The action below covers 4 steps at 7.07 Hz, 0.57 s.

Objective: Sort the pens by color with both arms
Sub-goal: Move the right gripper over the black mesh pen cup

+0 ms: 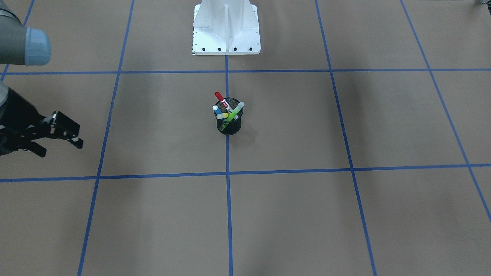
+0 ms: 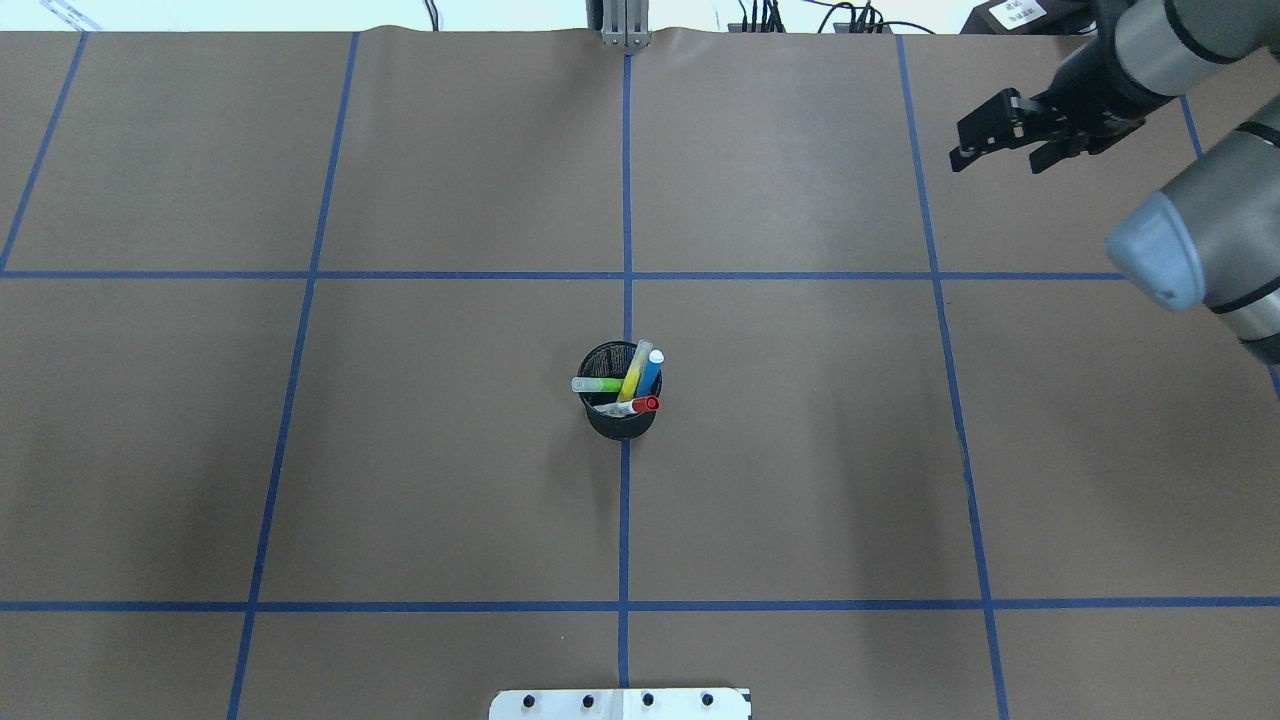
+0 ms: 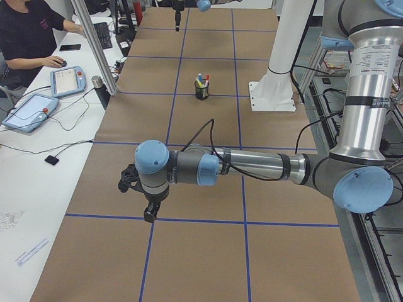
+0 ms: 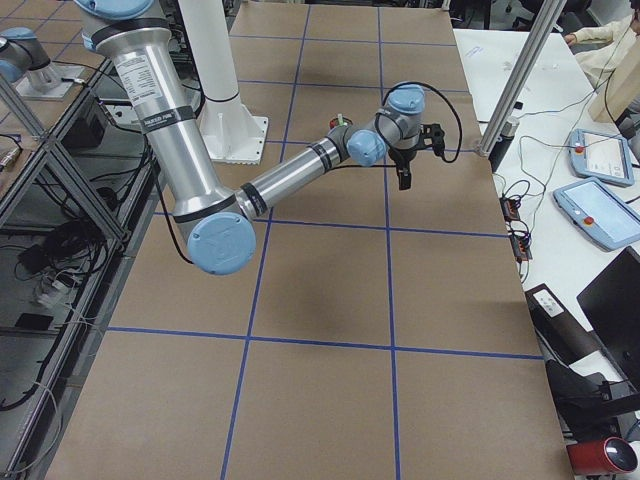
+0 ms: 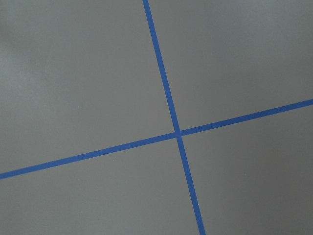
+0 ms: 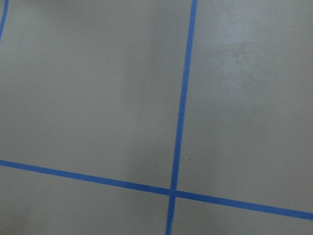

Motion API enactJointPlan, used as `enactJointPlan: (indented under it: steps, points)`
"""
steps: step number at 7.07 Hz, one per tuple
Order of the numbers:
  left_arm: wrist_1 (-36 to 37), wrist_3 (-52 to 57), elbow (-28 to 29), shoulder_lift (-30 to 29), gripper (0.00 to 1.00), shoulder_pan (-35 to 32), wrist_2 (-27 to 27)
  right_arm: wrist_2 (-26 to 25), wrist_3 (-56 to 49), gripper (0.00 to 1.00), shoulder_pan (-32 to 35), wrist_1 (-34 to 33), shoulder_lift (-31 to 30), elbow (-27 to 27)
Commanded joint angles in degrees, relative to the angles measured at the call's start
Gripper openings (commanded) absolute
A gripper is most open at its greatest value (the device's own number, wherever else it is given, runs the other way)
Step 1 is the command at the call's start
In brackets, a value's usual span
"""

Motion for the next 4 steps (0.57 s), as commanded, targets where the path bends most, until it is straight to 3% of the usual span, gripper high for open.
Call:
enactJointPlan:
  steps: [1,4]
  points:
    - [0.06,-0.37,0.09,0.01,0.99,0.01,0.00,-3.17,9.52,0.98,-7.28,-1.30,5.53,-0.11]
    - [0.06,-0.46,0.09,0.10,0.99,0.09,0.00,-6.33,18.76,0.98,-11.78,-2.87,10.63,0.06]
